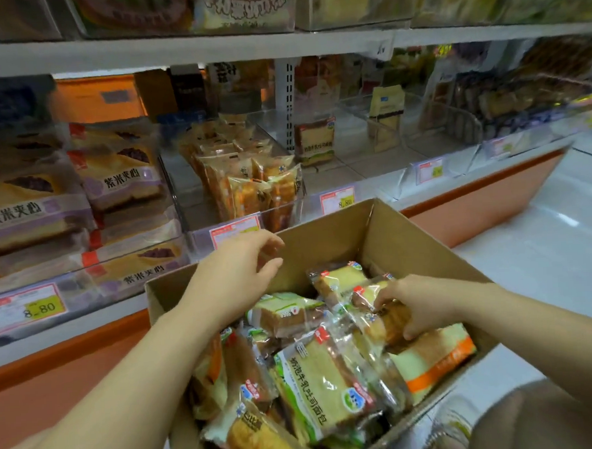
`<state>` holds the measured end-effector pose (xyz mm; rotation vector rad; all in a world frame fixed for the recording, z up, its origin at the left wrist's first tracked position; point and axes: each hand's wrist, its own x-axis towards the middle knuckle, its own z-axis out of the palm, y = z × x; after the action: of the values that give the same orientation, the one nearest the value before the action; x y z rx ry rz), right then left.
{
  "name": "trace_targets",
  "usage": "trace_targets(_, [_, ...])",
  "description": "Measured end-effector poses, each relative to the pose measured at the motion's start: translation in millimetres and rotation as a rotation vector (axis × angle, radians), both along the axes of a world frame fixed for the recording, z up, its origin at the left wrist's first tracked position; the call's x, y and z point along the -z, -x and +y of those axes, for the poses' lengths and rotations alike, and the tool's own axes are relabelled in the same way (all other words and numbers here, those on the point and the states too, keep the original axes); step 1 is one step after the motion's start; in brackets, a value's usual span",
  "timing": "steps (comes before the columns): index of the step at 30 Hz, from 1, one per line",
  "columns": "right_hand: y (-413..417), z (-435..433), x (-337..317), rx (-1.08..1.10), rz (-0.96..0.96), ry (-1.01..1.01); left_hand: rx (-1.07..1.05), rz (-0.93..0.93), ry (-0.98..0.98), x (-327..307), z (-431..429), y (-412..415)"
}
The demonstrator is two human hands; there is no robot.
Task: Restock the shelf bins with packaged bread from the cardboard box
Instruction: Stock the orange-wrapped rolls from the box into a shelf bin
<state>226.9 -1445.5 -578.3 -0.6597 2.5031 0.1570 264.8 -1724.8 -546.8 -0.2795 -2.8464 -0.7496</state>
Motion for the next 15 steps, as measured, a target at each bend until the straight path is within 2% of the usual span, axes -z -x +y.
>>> trace_targets(5, [-1, -3, 13, -0.041, 0.126, -0.045, 0.058, -0.054, 0.020, 1, 2, 8])
trace_targets(8, [-1, -7, -3, 0.002, 0.290, 0.045, 0.084, -0.089, -0.008, 2, 2, 12])
trace_targets(11, [-3, -22, -27, 0.158, 0.434, 0.382, 0.141, -0.164, -0.103, 0, 4, 11])
trace_targets(15, [-16, -63, -47, 0.284, 0.482, 0.831, 0.257, -0.320, -0.360, -10, 5, 3])
